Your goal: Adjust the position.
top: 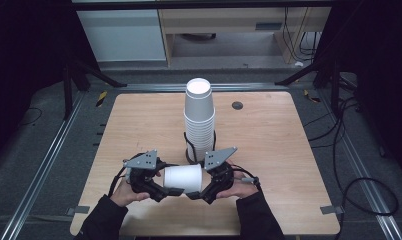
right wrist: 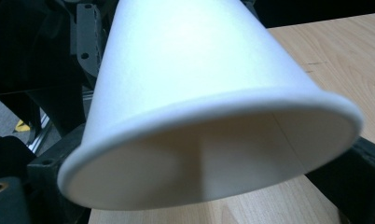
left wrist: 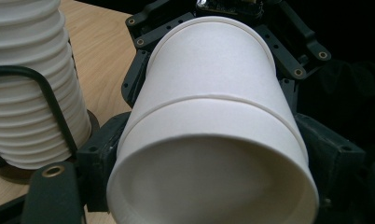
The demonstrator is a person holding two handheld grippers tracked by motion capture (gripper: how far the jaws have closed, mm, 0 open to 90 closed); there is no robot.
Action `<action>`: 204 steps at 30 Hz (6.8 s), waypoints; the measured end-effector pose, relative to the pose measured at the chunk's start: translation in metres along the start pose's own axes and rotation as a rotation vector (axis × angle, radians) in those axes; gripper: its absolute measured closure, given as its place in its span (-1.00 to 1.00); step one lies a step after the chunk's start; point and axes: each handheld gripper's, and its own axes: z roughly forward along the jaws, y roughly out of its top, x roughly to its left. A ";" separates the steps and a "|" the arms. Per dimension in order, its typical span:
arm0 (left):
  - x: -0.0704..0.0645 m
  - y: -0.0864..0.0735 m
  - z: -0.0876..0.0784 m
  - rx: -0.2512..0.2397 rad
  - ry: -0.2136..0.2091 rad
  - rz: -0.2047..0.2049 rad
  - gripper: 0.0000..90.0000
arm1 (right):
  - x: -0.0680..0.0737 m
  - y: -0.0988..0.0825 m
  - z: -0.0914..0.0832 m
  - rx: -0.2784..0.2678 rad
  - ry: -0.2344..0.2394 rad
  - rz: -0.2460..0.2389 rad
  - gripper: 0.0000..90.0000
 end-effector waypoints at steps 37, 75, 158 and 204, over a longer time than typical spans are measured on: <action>0.005 -0.001 -0.019 0.096 0.086 0.002 -0.74 | -0.008 0.014 -0.025 0.108 -0.080 -0.034 -0.82; 0.006 -0.012 0.008 0.338 0.110 0.053 -0.68 | -0.004 0.046 0.025 0.479 -0.051 -0.162 -0.82; 0.005 -0.005 -0.006 0.047 0.157 0.045 -0.50 | -0.004 0.017 -0.021 -0.040 -0.113 0.024 -0.91; -0.003 -0.005 0.012 0.136 0.133 0.086 -0.50 | -0.008 0.016 0.003 -0.013 -0.007 0.055 -0.87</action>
